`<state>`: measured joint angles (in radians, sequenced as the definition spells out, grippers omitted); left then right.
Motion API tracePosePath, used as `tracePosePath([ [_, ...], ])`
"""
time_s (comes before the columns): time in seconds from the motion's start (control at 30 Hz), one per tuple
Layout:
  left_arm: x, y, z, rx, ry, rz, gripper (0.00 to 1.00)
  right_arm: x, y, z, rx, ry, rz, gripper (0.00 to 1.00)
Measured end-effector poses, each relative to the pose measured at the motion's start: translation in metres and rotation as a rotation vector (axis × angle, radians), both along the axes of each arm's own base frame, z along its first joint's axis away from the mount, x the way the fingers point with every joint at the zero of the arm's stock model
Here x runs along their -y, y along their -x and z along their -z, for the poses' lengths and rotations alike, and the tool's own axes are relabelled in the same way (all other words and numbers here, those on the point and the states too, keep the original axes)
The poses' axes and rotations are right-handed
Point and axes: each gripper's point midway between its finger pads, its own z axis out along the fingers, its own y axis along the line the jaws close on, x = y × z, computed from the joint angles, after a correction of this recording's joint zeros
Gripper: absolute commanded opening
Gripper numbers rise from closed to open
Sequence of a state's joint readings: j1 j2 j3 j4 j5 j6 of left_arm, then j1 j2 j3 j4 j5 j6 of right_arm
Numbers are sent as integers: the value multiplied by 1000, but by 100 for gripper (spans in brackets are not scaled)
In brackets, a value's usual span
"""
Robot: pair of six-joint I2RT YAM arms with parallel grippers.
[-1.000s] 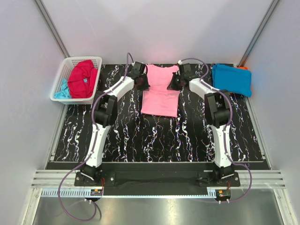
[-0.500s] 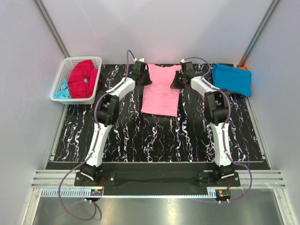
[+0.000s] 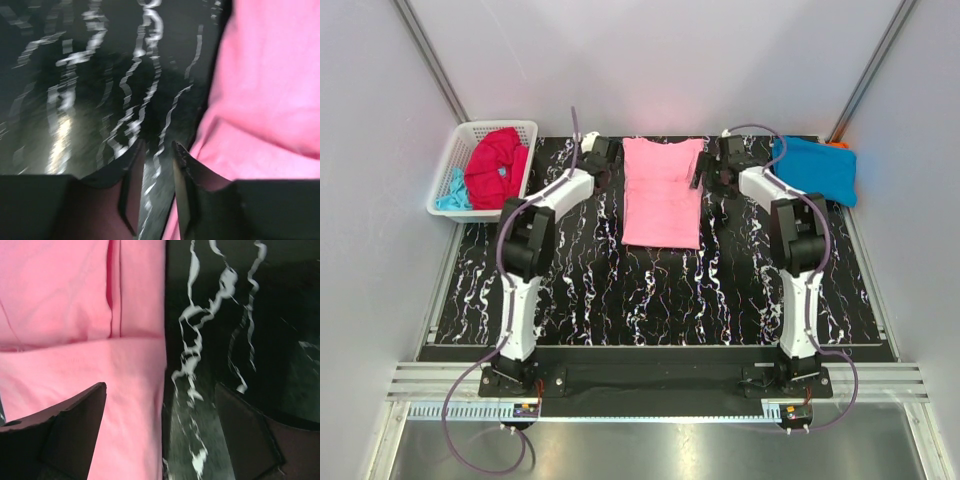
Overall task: Fold and stack the t-shirts
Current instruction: Fold the tshirt
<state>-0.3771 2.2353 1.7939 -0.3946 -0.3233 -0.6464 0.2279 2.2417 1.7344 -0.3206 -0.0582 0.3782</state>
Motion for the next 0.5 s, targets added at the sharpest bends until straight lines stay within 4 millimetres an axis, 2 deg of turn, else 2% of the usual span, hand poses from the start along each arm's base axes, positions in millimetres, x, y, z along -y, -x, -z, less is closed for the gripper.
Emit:
tracePosePath([
  [0.13,-17,26,-24,0,5,-40,37,9,30,-24,7,4,15,97],
  [0.23,-15,46,-26,-33,47,-13,35,10,52,-34,8,-27,21,95],
  [0.33,2,71,-7,-113,131,72,31,10,84,-24,-37,-69,23,88],
  [0.43,17,108,25,-223,218,148,31,8,119,-6,-112,-108,21,82],
  [0.5,19,134,42,-293,259,163,31,7,142,5,-161,-138,14,79],
])
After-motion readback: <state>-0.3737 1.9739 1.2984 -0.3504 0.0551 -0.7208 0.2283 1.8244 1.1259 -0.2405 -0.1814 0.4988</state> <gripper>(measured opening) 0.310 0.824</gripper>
